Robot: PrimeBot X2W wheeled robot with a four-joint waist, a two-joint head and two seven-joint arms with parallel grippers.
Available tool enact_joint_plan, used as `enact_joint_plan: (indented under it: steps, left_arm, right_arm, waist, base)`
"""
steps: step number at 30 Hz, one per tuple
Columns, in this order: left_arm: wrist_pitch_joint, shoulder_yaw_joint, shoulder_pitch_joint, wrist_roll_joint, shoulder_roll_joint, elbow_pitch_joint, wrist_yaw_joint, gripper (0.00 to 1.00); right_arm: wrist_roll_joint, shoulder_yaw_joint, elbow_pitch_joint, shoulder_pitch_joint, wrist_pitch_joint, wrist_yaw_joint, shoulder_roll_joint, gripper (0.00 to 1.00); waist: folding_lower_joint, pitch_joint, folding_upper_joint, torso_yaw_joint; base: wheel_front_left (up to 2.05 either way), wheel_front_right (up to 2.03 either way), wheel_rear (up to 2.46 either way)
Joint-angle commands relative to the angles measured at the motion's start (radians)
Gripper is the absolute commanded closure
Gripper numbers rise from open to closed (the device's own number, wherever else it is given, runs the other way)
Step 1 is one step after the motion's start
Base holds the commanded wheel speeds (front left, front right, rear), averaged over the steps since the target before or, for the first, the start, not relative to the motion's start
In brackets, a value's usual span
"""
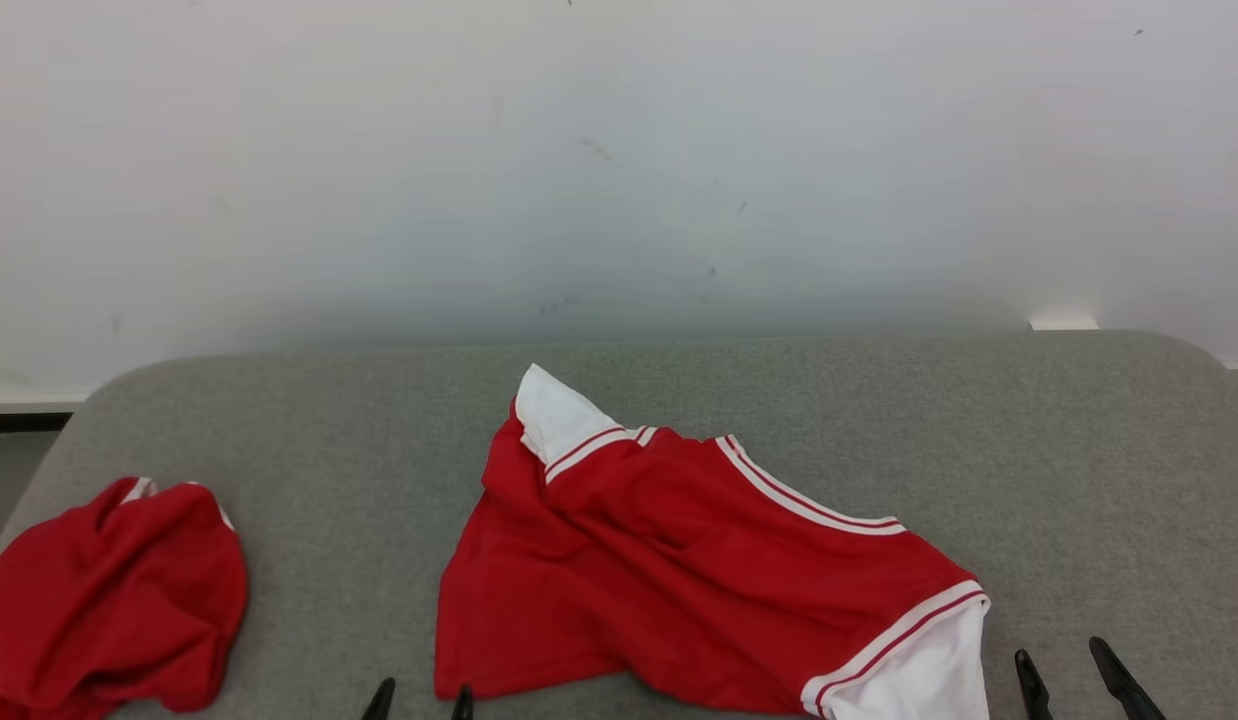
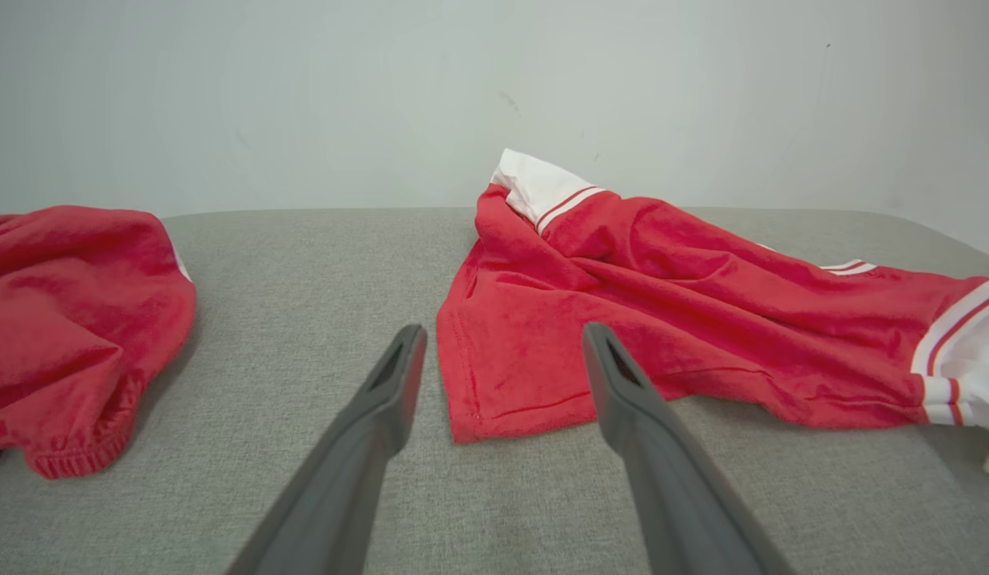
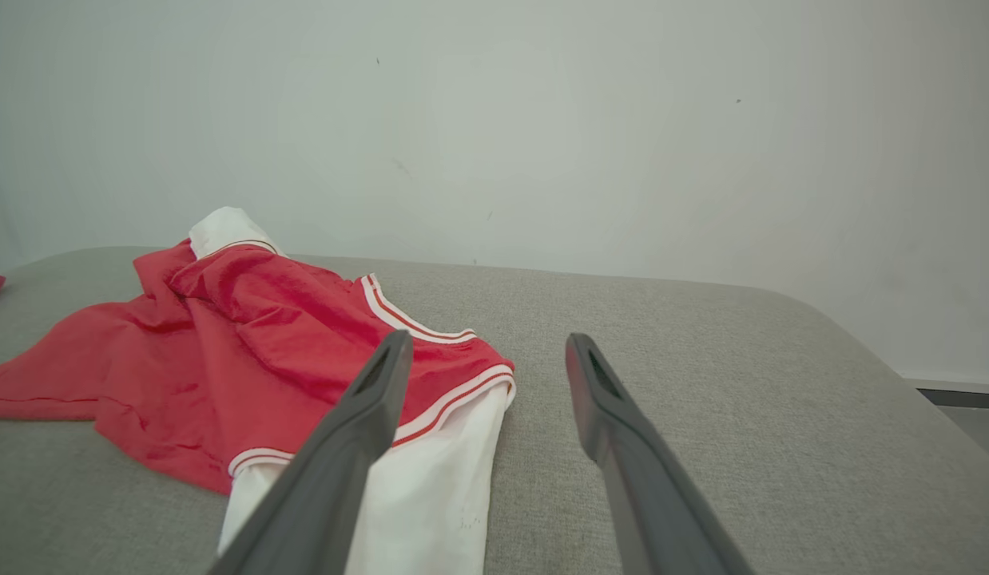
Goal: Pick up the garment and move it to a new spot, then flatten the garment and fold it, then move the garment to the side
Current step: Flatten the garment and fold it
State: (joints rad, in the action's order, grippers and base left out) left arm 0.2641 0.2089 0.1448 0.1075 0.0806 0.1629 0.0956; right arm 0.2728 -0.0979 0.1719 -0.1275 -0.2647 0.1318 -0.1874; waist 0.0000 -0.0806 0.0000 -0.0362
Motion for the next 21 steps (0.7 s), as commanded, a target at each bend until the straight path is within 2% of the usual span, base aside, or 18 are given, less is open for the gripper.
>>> enact_joint_plan:
  steps: [1,9,14,17,21]
  left_arm:
    - [0.0,-0.003,-0.003,-0.018,-0.001,0.003,-0.003,0.0]
    - [0.0,-0.021,0.003,-0.033,-0.011,0.002,-0.012,0.0]
    - [0.0,-0.011,-0.024,-0.052,0.002,0.052,-0.027,0.0]
    - [-0.056,0.006,-0.061,-0.07,0.022,0.104,-0.041,0.0]
    - [-0.167,0.013,-0.114,-0.076,0.036,0.125,-0.049,0.0]
  right_arm:
    - [0.0,-0.002,0.005,0.006,0.001,-0.002,0.002,0.0]
    - [0.02,-0.012,-0.01,0.01,0.001,-0.002,0.005,0.0]
    - [0.067,-0.038,-0.018,0.008,0.004,-0.002,-0.052,0.0]
    - [0.1,-0.073,-0.03,0.021,0.099,-0.002,-0.119,0.0]
    - [0.16,-0.078,-0.051,0.017,0.312,-0.002,-0.181,0.0]
  waist:
    - [0.0,-0.001,0.0,0.001]
    - [0.0,0.003,0.0,-0.012]
    - [0.0,0.011,0.0,-0.025]
    - [0.0,0.02,0.0,-0.033]
    - [0.0,0.042,0.0,-0.04]
  base:
    - [0.0,0.0,0.0]
    - [0.0,0.0,0.0]
    - [0.0,0.0,0.0]
    - [0.0,0.0,0.0]
    - [0.0,0.0,0.0]
